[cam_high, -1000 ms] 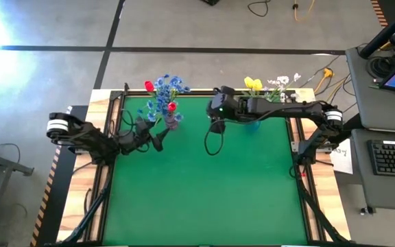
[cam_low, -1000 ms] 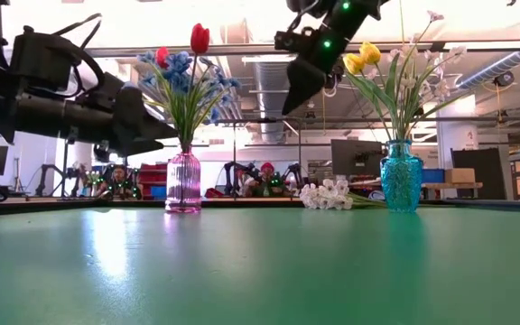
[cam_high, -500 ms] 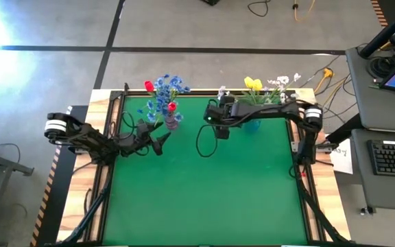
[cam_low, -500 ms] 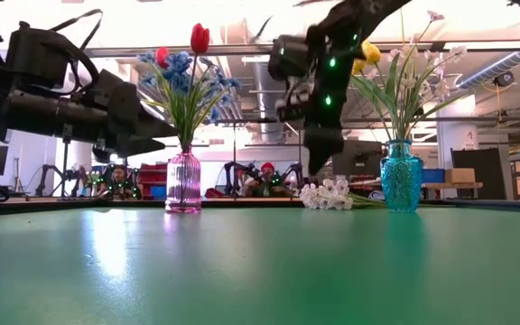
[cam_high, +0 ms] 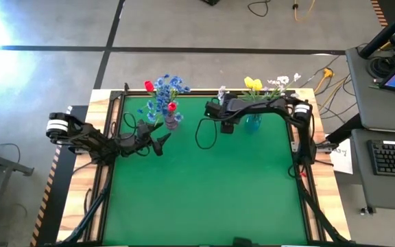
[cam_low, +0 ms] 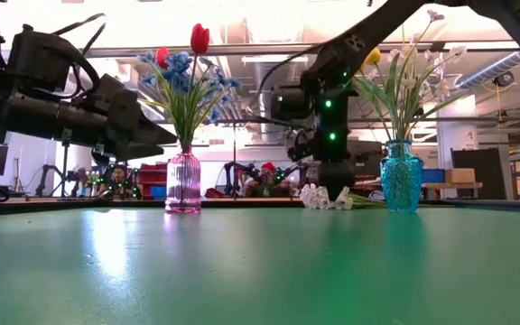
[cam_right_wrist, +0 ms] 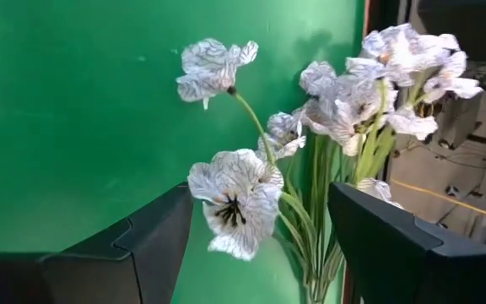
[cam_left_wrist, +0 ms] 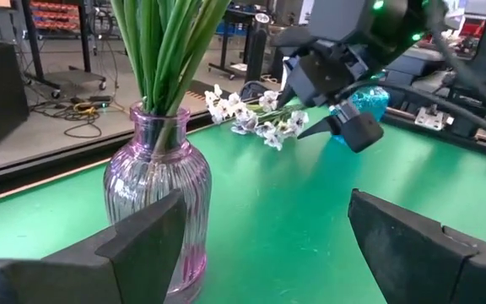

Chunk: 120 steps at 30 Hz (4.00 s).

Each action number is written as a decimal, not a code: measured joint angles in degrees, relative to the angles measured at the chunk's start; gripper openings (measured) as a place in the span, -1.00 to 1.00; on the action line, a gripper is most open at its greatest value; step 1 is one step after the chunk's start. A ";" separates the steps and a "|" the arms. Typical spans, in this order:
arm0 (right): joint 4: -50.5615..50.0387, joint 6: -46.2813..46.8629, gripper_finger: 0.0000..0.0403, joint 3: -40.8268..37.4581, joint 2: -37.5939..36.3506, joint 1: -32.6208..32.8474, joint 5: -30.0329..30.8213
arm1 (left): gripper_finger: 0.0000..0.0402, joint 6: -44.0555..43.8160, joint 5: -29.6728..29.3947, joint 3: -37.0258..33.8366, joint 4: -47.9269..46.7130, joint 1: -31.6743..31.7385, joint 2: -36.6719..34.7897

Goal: Sort flowers into vase by color
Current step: Put the white flowers into the blue vase

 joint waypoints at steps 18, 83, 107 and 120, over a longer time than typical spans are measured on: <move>4.48 -5.72 -0.35 0.00 2.67 -1.33 -0.24 | 0.57 0.58 -0.27 0.14 -0.15 0.00 -0.02; -1.29 -4.11 0.52 12.82 8.85 -4.06 -23.16 | 0.57 1.94 -3.03 0.31 -0.19 0.03 0.00; 0.12 -6.02 -0.91 12.90 9.06 -4.30 -26.99 | 0.57 2.55 -3.26 0.31 0.50 0.02 0.00; -0.32 -6.70 -0.87 12.81 2.33 -2.08 -27.28 | 0.57 2.98 -3.24 0.33 0.95 0.00 0.00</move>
